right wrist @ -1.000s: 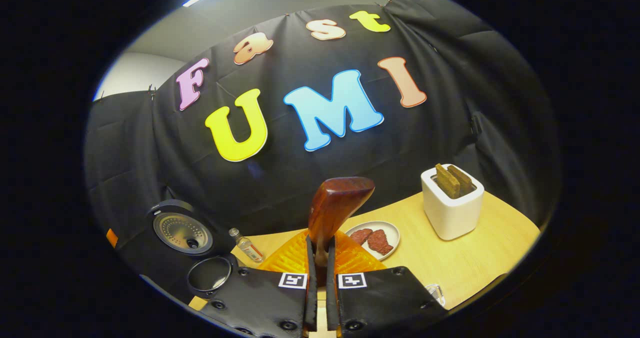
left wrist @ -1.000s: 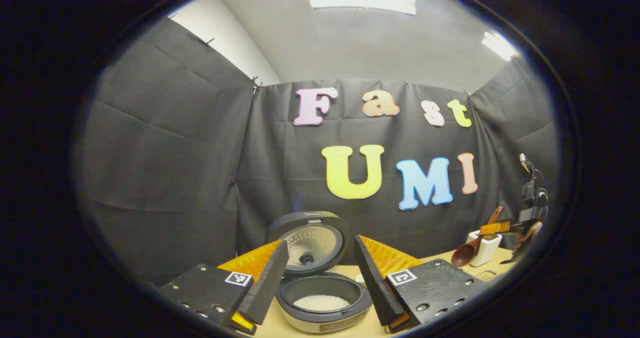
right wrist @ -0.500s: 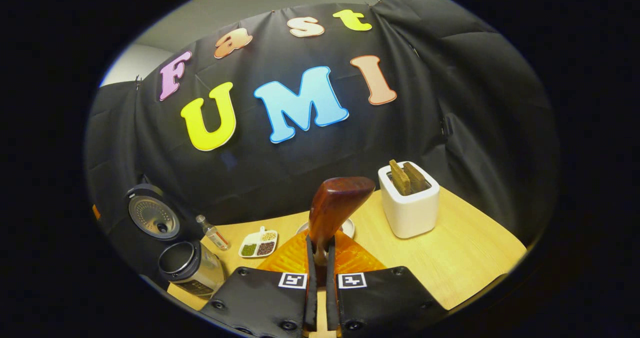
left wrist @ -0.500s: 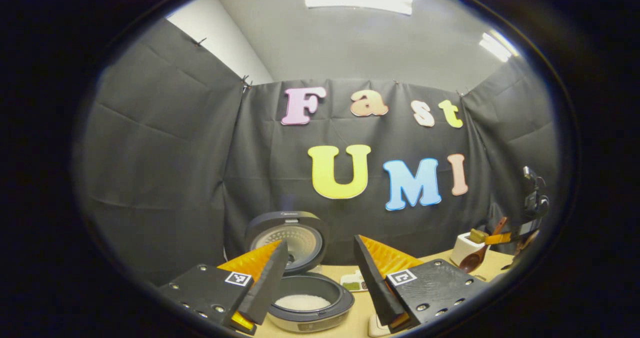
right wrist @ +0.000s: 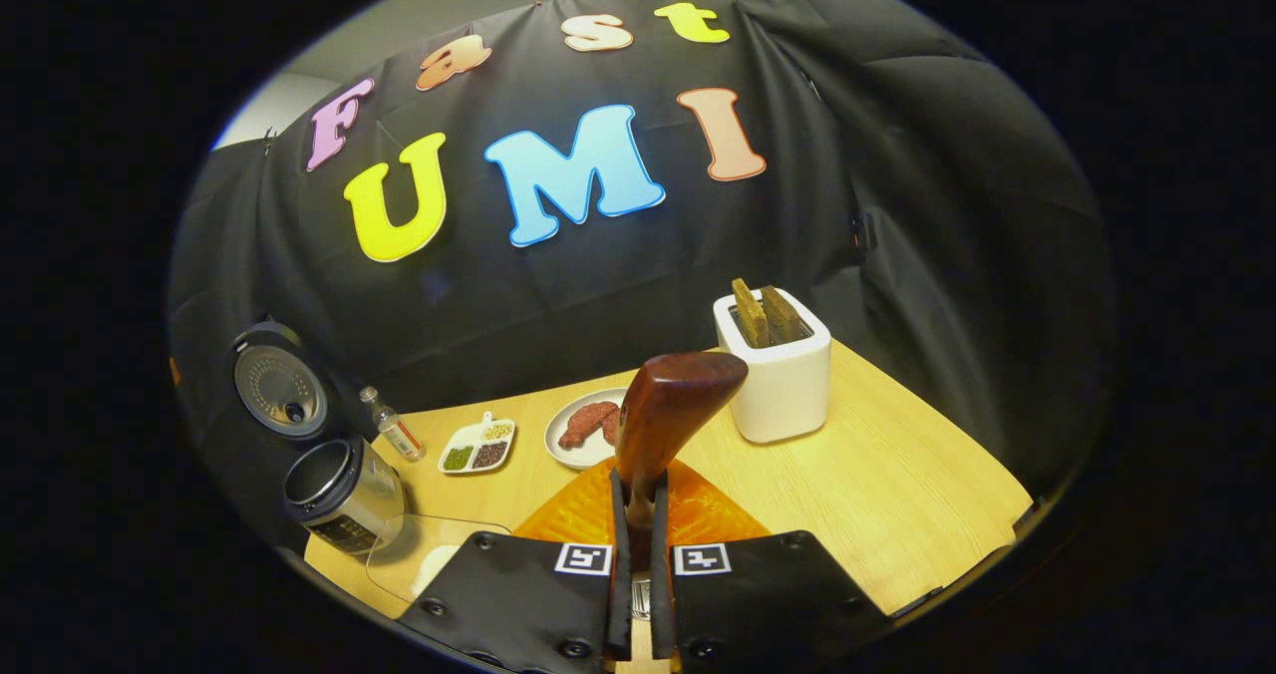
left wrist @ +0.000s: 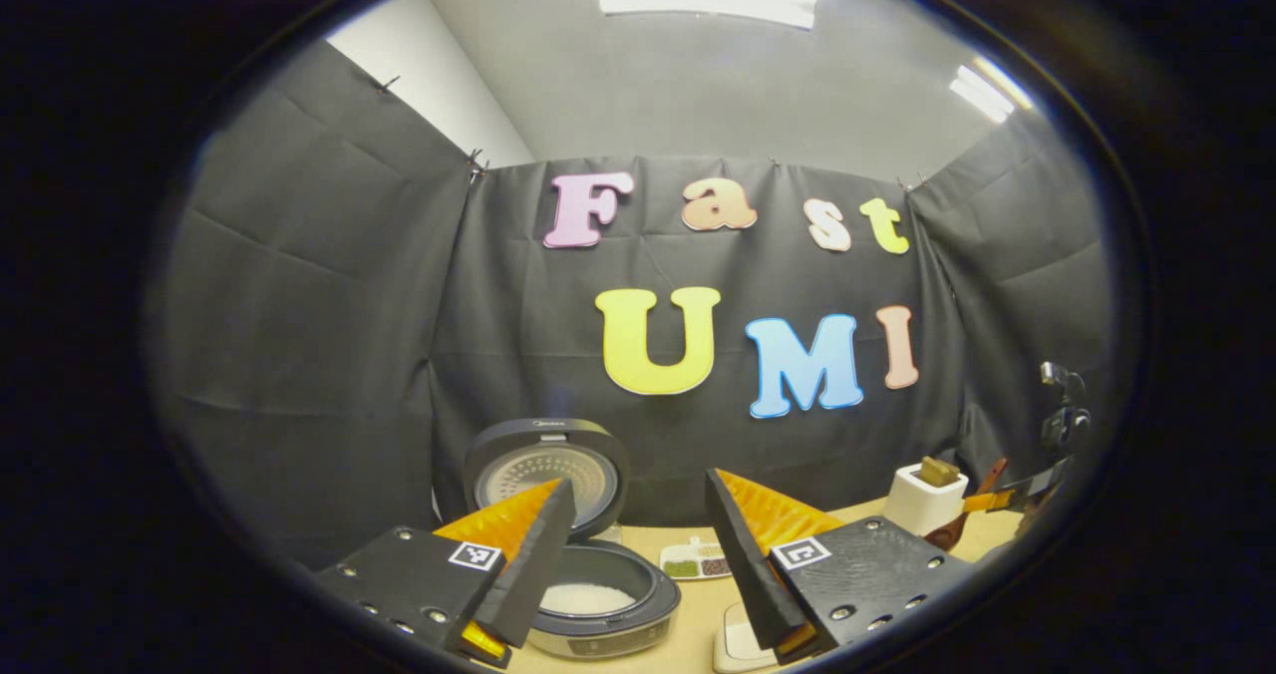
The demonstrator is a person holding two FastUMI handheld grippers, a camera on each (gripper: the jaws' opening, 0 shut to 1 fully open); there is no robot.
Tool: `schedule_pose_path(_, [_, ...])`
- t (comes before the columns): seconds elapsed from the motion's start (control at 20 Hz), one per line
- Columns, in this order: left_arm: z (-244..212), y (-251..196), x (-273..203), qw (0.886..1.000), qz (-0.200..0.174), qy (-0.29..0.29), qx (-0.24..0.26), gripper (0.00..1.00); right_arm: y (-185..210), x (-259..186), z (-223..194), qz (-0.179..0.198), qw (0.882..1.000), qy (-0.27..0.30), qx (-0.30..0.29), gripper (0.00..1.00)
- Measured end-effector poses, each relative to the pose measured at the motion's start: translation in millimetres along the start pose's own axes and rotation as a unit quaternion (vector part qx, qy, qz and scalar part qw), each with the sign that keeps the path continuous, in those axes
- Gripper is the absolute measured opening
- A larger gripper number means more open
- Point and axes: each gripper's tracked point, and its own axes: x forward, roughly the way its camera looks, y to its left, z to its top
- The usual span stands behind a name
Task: Close the left gripper, press the button to open the rice cooker; take a wooden spoon from the chopstick holder with the right hand, scoop a spoonful of rice and pour it into the rice cooker, then put the wooden spoon back into the chopstick holder.
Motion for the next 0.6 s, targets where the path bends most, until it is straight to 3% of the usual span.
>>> schedule_pose_path(0.2, [-0.1, -2.5, -8.1, 1.000, 0.003, 0.002, 0.007, 0.84, -8.1, 3.6, -29.6, 0.000, 1.000, 0.026, -0.008, 0.05])
schedule_pose_path(0.35, [5.4, 2.7, -16.3, 1.000, 0.011, 0.002, 0.013, 0.82, -12.4, 9.7, -53.9, 0.000, 0.999, 0.052, -0.008, 0.09])
schedule_pose_path(0.4, [7.1, 5.6, -18.6, 1.000, 0.015, 0.001, 0.015, 0.82, -12.6, 9.8, -61.1, 0.002, 0.998, 0.060, -0.006, 0.05])
schedule_pose_path(0.6, [9.2, 14.6, -25.2, 0.999, 0.028, 0.002, 0.020, 0.82, -11.8, 15.9, -74.8, 0.011, 0.997, 0.075, 0.011, 0.11])
